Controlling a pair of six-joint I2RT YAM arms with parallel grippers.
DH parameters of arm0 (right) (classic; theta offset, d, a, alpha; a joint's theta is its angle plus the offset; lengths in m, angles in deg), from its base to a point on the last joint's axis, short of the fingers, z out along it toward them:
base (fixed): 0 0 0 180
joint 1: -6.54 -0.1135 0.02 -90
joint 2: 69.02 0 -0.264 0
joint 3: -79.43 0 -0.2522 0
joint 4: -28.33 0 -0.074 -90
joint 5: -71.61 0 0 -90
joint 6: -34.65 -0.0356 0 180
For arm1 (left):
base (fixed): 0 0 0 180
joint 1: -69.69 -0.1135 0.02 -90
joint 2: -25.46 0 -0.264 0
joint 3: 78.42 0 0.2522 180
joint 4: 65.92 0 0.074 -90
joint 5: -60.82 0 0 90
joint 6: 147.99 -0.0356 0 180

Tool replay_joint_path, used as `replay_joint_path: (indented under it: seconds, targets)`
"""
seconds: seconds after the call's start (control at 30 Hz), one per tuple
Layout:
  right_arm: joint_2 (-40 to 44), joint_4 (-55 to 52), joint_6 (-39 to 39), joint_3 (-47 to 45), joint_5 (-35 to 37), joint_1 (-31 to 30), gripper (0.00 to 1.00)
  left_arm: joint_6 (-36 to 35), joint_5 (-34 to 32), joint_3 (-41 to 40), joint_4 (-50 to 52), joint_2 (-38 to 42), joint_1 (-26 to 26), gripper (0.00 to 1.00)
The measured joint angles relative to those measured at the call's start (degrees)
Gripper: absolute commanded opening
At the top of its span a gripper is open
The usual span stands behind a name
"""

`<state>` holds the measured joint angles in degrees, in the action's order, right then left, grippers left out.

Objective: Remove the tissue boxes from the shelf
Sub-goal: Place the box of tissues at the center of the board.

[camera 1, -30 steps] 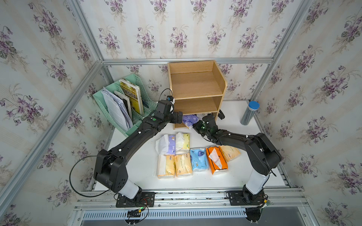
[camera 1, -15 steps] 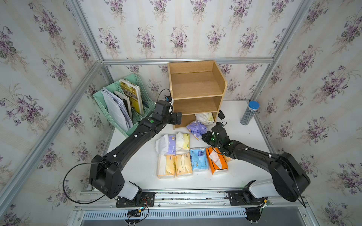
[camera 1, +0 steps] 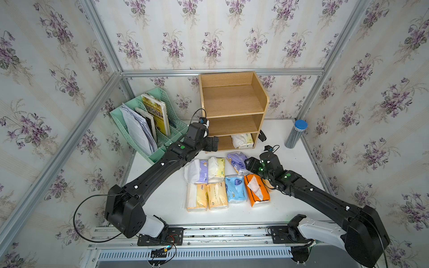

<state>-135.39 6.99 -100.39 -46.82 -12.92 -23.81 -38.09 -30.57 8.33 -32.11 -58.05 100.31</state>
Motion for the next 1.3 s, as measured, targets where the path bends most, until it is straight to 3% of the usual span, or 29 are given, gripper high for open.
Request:
replay_joint_path:
  seconds: [0.1, 0.3, 0.5, 0.77, 1.03, 1.17, 1.3]
  targets:
    - [-3.56, -0.55, 3.34, 1.11, -1.49, 8.09, 0.59, 0.00, -0.72, -0.70, 0.02, 0.76, 0.20, 0.99]
    - [-15.69, 0.00, 9.14, 6.47, -6.78, 11.15, 0.49, -0.04, -1.73, -1.38, 0.04, 1.88, 0.39, 0.99]
    - [-22.18, 4.09, 9.53, 5.66, -12.09, 9.92, 0.36, -0.46, -2.56, -2.19, 0.46, 4.57, 0.48, 0.99]
    - [-25.09, 9.97, 5.90, 4.55, -15.54, 2.08, 0.32, -1.11, -3.17, -2.84, 1.09, 4.15, 0.50, 0.99]
    - [-18.01, 11.26, 1.49, 2.01, -11.52, 0.55, 0.62, -2.05, -3.45, -2.82, 1.03, 3.69, 0.48, 0.99]
    - [-14.97, 14.71, -0.81, 1.97, -9.35, 2.32, 0.67, -2.58, -3.85, -2.91, -0.13, 3.28, 0.42, 0.99]
    - [-17.51, 21.05, -5.90, 1.84, -8.94, 6.10, 0.67, -2.60, -4.00, -2.54, -1.33, 0.57, 0.37, 0.99]
